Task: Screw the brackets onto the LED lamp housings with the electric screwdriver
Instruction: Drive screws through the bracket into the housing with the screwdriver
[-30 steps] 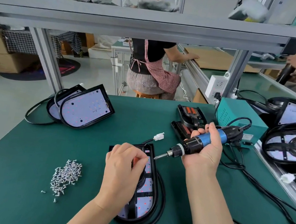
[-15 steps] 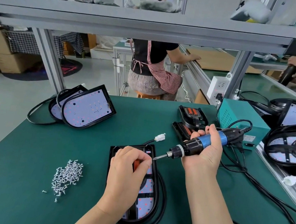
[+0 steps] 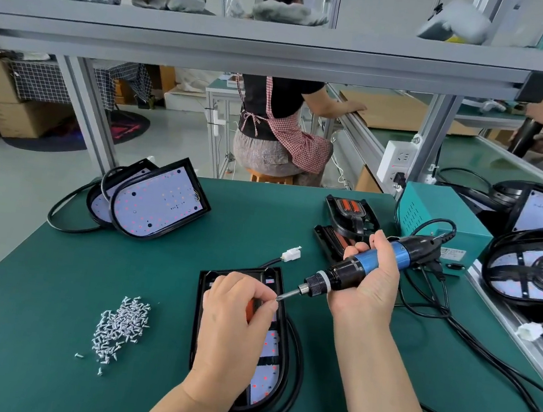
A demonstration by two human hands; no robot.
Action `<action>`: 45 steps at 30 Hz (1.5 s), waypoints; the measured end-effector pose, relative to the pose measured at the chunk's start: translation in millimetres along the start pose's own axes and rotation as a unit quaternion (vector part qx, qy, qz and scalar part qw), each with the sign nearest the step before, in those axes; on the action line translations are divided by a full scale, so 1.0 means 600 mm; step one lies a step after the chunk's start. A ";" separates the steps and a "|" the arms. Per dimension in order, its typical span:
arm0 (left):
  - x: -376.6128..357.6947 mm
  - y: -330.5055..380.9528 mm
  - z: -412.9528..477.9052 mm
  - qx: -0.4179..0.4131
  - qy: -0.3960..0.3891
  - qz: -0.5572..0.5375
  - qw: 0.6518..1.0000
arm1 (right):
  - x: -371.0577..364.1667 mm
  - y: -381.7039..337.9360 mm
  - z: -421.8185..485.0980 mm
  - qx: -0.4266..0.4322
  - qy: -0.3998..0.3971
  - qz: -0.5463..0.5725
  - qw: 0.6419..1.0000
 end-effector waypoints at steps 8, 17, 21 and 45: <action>0.008 0.001 0.004 -0.014 0.041 -0.006 0.999 | 0.009 0.008 0.000 -0.049 0.027 0.043 0.998; 0.005 -0.009 -0.003 0.020 0.031 -0.023 0.999 | 0.010 0.009 0.002 -0.046 0.017 0.053 0.997; 0.005 -0.007 -0.002 0.026 0.042 -0.037 0.998 | 0.008 0.005 0.002 -0.043 0.018 0.058 0.997; 0.004 -0.001 -0.004 -0.065 0.041 0.033 0.997 | 0.009 0.015 -0.003 -0.048 0.033 0.024 0.998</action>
Point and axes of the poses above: each hand's wrist, its own z-axis towards the middle knuckle, its own x-axis out of the back of the hand, y = z × x, the point moved 5 cm from there along z, towards the middle knuckle, and after that the axes turned 12 degrees about -x, right-handed, at the moved point
